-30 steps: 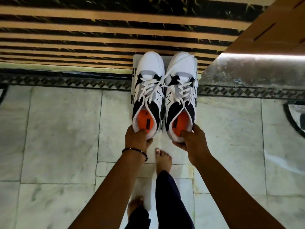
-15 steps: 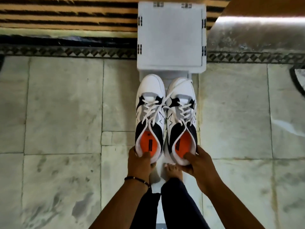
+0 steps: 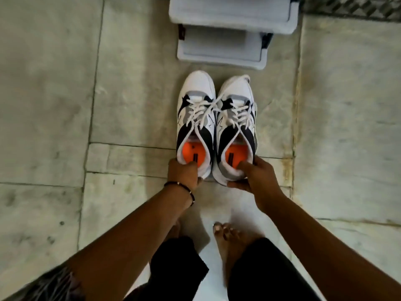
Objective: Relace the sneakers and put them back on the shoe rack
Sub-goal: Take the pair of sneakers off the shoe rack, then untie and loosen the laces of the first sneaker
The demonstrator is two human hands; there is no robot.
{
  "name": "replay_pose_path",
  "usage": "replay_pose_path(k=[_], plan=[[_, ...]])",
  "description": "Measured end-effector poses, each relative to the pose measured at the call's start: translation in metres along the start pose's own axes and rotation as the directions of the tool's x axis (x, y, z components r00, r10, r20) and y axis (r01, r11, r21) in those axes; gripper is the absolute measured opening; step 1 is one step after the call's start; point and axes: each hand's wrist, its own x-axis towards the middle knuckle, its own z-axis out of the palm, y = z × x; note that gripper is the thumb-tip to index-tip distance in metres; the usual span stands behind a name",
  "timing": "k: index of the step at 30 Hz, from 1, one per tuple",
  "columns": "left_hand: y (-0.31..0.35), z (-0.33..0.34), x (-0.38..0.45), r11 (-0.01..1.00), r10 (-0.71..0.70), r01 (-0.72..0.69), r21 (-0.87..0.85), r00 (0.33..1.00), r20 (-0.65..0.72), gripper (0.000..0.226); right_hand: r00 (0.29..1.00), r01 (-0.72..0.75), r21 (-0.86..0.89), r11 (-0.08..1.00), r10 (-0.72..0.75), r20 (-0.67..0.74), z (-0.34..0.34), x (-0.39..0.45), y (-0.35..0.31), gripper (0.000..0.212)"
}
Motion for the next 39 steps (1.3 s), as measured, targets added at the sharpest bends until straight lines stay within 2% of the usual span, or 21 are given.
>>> replay_pose_path(k=[4,7,10,12,13,16,20,22,23,24,26,27,28,30,33,34,37,38,39], plan=[[-0.014,0.004,0.030,0.974,0.083,-0.082,0.213,0.997,0.004,0.055,0.988,0.140,-0.170,0.975,-0.149,-0.040,0.003,0.028,0.019,0.029],[-0.022,0.001,0.040,0.892,0.252,-0.255,0.374,0.966,0.057,0.047,0.971,0.211,-0.203,0.956,-0.228,-0.066,0.002,0.042,0.027,0.022],[-0.031,-0.008,0.055,0.761,0.469,-0.518,0.390,0.855,0.220,0.064,0.966,0.240,-0.161,0.957,-0.252,-0.053,0.001,0.052,0.037,0.007],[-0.034,-0.014,0.062,0.699,0.545,-0.620,0.358,0.785,0.296,0.060,0.960,0.263,-0.208,0.942,-0.276,-0.037,-0.002,0.058,0.041,0.008],[-0.036,-0.015,0.065,0.687,0.557,-0.643,0.339,0.765,0.322,0.057,0.957,0.276,-0.248,0.929,-0.290,-0.019,-0.004,0.061,0.041,0.009],[-0.035,-0.018,0.072,0.654,0.550,-0.669,0.353,0.741,0.385,0.058,0.952,0.290,-0.389,0.875,-0.305,0.023,-0.009,0.065,0.034,0.032],[-0.014,-0.025,0.075,0.589,0.535,-0.671,0.450,0.742,0.405,0.089,0.978,0.185,-0.429,0.884,-0.209,-0.009,-0.007,0.053,0.022,0.026],[0.002,-0.026,0.066,0.532,0.569,-0.671,0.517,0.735,0.369,0.084,0.978,0.170,-0.418,0.892,-0.205,-0.038,-0.006,0.045,0.016,0.032],[0.010,-0.027,0.063,0.480,0.607,-0.692,0.539,0.706,0.365,0.079,0.965,0.212,-0.421,0.882,-0.258,-0.054,-0.009,0.042,0.010,0.042],[0.020,-0.029,0.061,0.384,0.661,-0.745,0.544,0.634,0.402,0.078,0.939,0.277,-0.439,0.855,-0.338,-0.066,-0.013,0.038,-0.001,0.049],[0.042,-0.034,0.056,0.080,0.702,-0.820,0.567,0.450,0.552,0.083,0.866,0.424,-0.490,0.761,-0.499,-0.024,-0.020,0.023,-0.038,0.047],[0.054,-0.037,0.057,-0.074,0.663,-0.816,0.573,0.389,0.640,0.082,0.841,0.493,-0.504,0.709,-0.536,0.068,-0.021,0.011,-0.061,0.035],[0.063,-0.041,0.061,-0.165,0.606,-0.802,0.573,0.376,0.701,0.077,0.837,0.534,-0.494,0.686,-0.513,0.191,-0.019,0.000,-0.082,0.022],[0.080,-0.042,0.064,-0.180,0.567,-0.808,0.562,0.381,0.730,0.065,0.831,0.554,-0.523,0.648,-0.402,0.384,-0.009,-0.009,-0.111,0.010],[0.086,-0.030,0.061,-0.108,0.620,-0.816,0.568,0.391,0.680,0.040,0.878,0.472,-0.675,0.567,-0.232,0.418,0.025,0.009,-0.117,0.022],[0.085,-0.025,0.064,-0.097,0.627,-0.812,0.575,0.399,0.669,0.034,0.876,0.481,-0.726,0.492,-0.229,0.425,0.037,0.021,-0.112,0.022],[0.083,-0.014,0.068,-0.096,0.644,-0.822,0.561,0.378,0.665,0.030,0.782,0.551,-0.835,0.018,-0.362,0.508,0.054,0.045,-0.101,0.025],[0.084,-0.012,0.069,-0.083,0.636,-0.832,0.549,0.380,0.671,0.027,0.748,0.553,-0.830,-0.071,-0.396,0.532,0.056,0.047,-0.098,0.031],[0.084,-0.010,0.069,-0.042,0.624,-0.846,0.532,0.394,0.675,0.024,0.733,0.566,-0.818,-0.100,-0.393,0.555,0.056,0.048,-0.093,0.037]])
